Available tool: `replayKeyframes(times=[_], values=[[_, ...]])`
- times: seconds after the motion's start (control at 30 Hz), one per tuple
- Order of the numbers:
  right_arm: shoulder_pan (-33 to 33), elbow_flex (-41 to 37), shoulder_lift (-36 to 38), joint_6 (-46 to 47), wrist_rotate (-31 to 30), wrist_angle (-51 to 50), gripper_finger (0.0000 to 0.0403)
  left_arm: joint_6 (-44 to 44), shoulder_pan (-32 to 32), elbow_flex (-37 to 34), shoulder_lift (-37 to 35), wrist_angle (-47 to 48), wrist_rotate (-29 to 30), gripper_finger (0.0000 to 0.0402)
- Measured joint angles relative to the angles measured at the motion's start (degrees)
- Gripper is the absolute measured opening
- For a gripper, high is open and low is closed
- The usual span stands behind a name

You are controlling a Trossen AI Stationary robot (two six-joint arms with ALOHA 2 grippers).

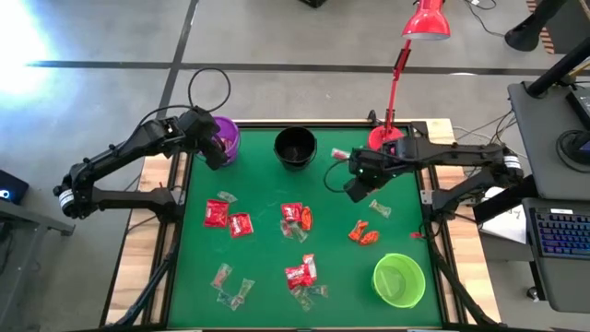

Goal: Sort candy
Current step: Put the red candy into the green bucket

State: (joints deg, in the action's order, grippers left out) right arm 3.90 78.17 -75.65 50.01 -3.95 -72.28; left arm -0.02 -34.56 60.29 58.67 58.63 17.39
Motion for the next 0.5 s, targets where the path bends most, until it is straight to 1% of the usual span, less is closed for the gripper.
replayKeyframes(times=[0.23,0.33,0.5], values=[[-9.24,0.04,0.58,10.65,6.84,-1.52,0.0012,2.33,0.01,0.0,-0.04,0.04,0.0,0.0127],[-13.92,0.04,0.54,16.67,7.41,-1.5,0.0012,2.75,0.01,0.0,-0.04,0.04,-0.02,0.0127],[-22.15,0.04,0.54,29.35,7.37,-1.14,0.0012,4.05,0.01,0.0,-0.04,0.07,0.0,0.0127]])
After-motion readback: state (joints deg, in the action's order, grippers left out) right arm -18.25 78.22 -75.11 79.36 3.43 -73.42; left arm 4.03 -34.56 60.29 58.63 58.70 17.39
